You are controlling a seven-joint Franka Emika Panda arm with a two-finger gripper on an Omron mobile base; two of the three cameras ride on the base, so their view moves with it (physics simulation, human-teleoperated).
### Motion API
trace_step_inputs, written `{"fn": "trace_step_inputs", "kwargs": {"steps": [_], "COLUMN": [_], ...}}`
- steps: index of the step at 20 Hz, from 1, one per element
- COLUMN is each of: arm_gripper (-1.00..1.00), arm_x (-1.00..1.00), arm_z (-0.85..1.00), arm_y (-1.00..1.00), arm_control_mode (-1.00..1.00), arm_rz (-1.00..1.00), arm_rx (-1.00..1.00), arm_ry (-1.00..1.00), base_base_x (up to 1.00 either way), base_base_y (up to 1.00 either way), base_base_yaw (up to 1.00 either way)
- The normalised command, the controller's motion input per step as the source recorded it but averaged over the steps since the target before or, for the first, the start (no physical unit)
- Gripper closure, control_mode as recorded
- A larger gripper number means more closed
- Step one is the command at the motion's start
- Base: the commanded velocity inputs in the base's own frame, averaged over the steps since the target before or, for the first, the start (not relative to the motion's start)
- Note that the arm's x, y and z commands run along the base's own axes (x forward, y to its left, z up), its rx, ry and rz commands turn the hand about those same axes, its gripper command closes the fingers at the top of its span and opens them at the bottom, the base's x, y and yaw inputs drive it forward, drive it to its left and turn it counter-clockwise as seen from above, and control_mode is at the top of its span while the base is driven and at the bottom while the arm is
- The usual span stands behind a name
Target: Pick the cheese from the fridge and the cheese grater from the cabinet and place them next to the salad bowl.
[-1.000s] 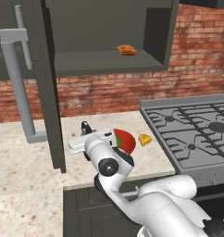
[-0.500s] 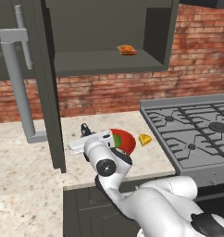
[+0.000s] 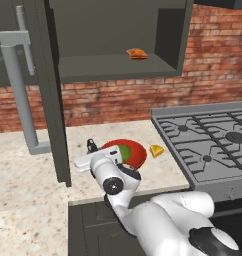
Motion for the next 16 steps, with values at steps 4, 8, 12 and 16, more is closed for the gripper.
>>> {"fn": "trace_step_inputs", "kwargs": {"steps": [4, 8, 12, 16], "arm_gripper": [1.00, 1.00, 1.00, 1.00], "arm_x": [0.02, 0.03, 0.10, 0.23], "arm_z": [-0.37, -0.22, -0.11, -0.02], "arm_y": [0.03, 0.00, 0.00, 0.04], "arm_control_mode": [-1.00, -1.00, -1.00, -1.00], "arm_rz": [0.00, 0.00, 0.00, 0.00], "arm_rx": [0.00, 0.00, 0.00, 0.00], "arm_ry": [0.00, 0.00, 0.00, -0.01], "base_base_x": [0.00, 0.00, 0.00, 0.00], "base_base_y": [0.00, 0.00, 0.00, 0.00], "base_base_yaw": [0.00, 0.00, 0.00, 0.00]}}
